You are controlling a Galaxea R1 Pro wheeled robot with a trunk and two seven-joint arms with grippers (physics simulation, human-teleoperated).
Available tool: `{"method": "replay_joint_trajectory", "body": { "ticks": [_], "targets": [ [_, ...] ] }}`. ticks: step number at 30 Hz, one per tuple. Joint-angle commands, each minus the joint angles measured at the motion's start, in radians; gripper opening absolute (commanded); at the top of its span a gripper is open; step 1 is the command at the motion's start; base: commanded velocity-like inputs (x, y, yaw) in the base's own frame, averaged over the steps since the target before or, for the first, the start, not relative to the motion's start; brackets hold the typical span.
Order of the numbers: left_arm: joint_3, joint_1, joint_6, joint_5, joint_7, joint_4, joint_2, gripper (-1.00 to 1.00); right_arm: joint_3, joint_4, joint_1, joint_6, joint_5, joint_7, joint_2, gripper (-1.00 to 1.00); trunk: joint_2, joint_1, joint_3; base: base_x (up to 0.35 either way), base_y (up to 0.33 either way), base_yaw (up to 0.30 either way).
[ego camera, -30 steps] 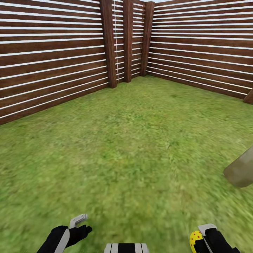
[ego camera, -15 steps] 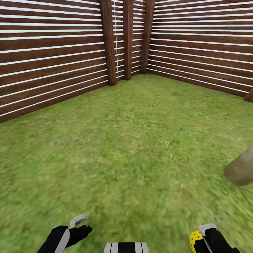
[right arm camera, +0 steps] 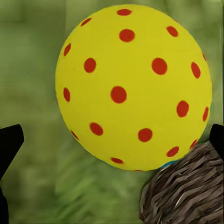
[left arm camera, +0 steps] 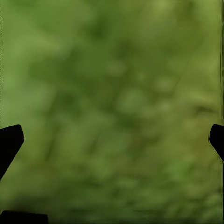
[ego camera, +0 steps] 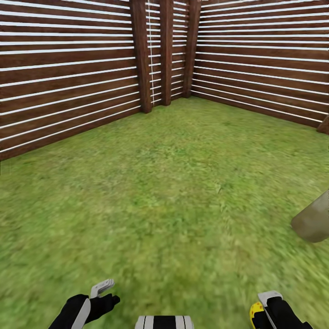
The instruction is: Take the three Easter eggs out of the wicker basket on the lawn in the garden, then place them on the lawn next to a single tree (choose any tree) so that all three eggs are next to the same tree and none are left in the basket.
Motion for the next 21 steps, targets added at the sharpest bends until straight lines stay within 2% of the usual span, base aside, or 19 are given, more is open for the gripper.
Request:
{"method": "replay_joint_trajectory", "body": {
  "ticks": [1, 7, 21],
  "targets": [
    [0.004, 0.0, 0.006, 0.002, -0.003, -0.001, 0.0, 1.0, -0.003, -0.002, 0.0, 0.004, 0.011, 0.009, 0.0, 1.0, 0.0, -0.001, 0.003, -0.006, 0.0, 0.0],
    [0.004, 0.0, 0.004, 0.002, -0.002, -0.001, 0.0, 1.0, -0.004, -0.002, 0.0, 0.004, 0.01, 0.009, 0.001, 1.0, 0.001, -0.003, 0.026, -0.182, 0.0, 0.0],
    [0.004, 0.0, 0.004, 0.002, -0.002, -0.001, 0.0, 1.0, -0.004, -0.001, 0.0, 0.003, 0.004, 0.009, 0.002, 1.0, 0.005, -0.01, 0.081, -0.005, 0.0, 0.0]
  ]
}}
